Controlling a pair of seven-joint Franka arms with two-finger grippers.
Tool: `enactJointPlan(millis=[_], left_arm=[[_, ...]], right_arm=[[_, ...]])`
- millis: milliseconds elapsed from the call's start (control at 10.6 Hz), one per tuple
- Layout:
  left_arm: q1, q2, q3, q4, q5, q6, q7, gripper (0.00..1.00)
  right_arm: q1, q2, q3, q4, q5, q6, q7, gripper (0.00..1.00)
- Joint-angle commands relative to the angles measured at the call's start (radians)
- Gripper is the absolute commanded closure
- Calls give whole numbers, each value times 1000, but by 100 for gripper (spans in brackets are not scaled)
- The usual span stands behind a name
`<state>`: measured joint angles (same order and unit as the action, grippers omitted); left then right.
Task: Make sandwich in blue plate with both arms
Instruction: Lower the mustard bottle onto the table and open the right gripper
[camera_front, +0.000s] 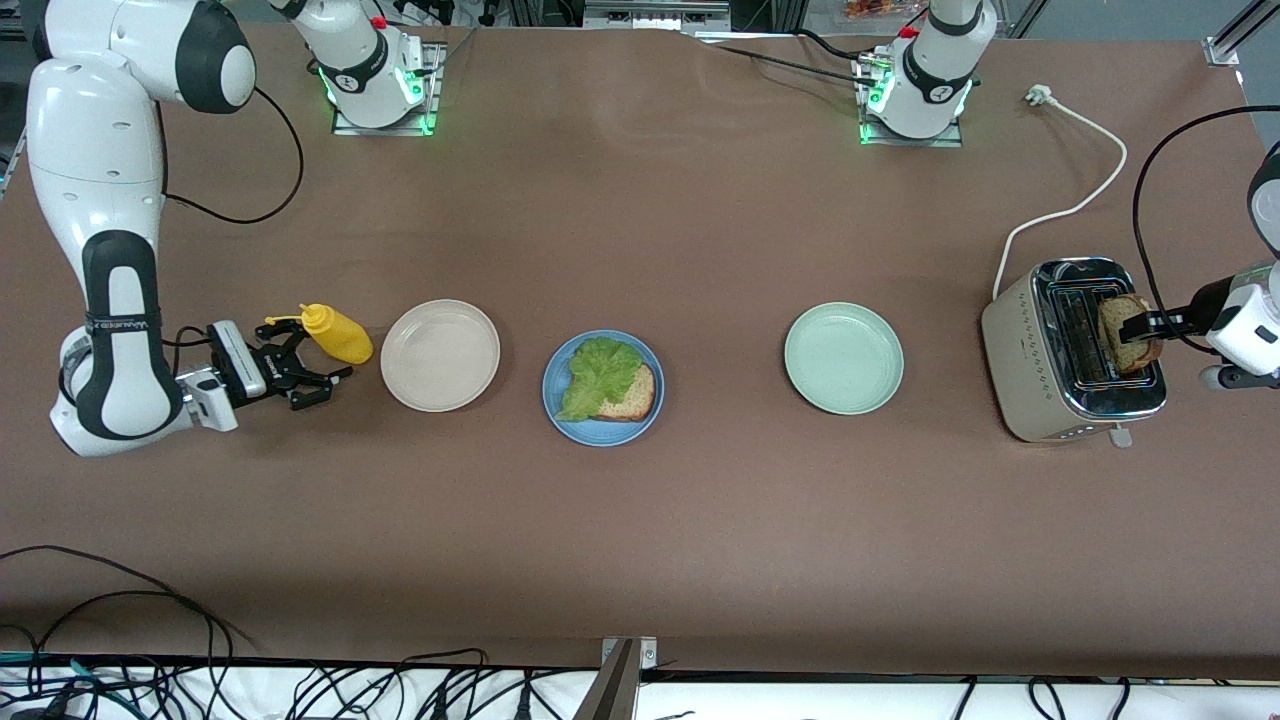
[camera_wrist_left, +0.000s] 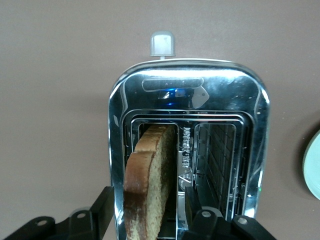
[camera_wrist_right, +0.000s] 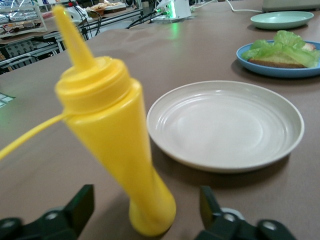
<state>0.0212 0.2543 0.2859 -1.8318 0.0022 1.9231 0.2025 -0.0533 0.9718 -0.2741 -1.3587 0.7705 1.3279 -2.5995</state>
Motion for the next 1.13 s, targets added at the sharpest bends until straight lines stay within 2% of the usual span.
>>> enactJointPlan(millis=[0,94,282,376,470,658,1034], left_arm=[[10,2,2,-23,-21,36,21,35],[10,2,2,-21,-21,36,21,40],[5,-1,1,-15,-21,36,21,82],[2,-9,-4,-8,-21,36,21,95],[-1,-23,-8,-4,-21,25,23,100],[-7,-56,-13,0,-21,22,23,100],[-4,-183,-103,22,-21,-30,23,100]], right_arm=[[-28,-10,-57,12,-11,-42,77,0],[-28,-19,-89,24,-13,-42,113,0],[-26,-21,-128,78,-11,-35,215,0],[-23,-24,-145,101,-11,-38,292,0],[-22,-28,-169,118,-11,-41,374,0],[-7,-48,-211,188,-52,-44,568,0],[21,-155,-211,233,-196,-44,980,0]])
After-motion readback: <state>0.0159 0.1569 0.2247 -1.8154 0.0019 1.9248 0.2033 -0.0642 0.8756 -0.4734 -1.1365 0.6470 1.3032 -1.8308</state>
